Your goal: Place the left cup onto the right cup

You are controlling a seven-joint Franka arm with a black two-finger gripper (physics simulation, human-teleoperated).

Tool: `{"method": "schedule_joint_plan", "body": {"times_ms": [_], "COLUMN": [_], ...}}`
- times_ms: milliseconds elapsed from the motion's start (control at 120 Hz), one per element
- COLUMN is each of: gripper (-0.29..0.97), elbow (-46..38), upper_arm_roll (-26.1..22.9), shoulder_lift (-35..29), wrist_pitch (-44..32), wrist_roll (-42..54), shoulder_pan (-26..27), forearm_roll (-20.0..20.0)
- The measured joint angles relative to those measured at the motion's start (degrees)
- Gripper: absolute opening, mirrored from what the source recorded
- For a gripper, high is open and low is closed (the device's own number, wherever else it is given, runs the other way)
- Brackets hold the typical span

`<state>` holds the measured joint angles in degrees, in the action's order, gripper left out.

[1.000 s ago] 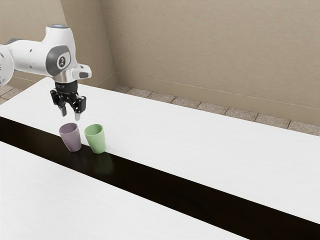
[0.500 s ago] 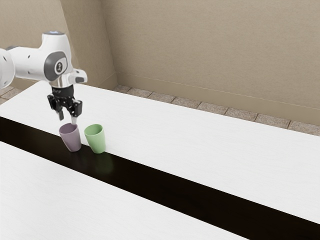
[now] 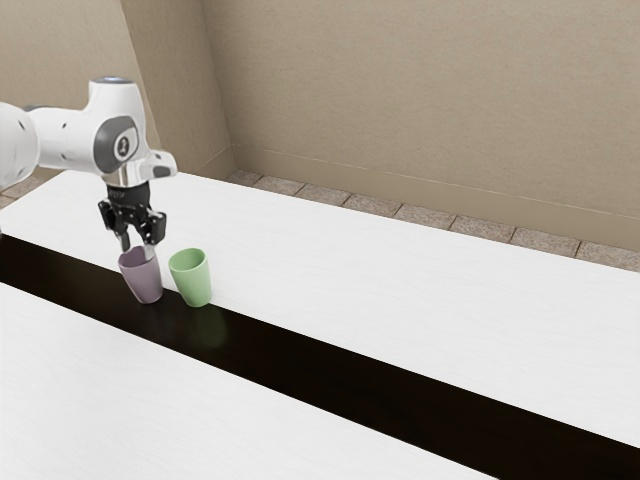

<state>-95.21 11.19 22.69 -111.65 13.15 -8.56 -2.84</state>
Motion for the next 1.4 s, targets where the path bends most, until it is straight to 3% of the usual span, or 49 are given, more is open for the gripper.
{"method": "schedule_joint_plan", "body": {"times_ms": [1400], "gripper": [0.27], "elbow": [4.18], "upper_arm_roll": [-1.96], "shoulder_lift": [6.21], "wrist_pitch": [-1.02], "wrist_roll": [1.43], "shoulder_pan": [-2.16], "forearm_roll": [0.64]}}
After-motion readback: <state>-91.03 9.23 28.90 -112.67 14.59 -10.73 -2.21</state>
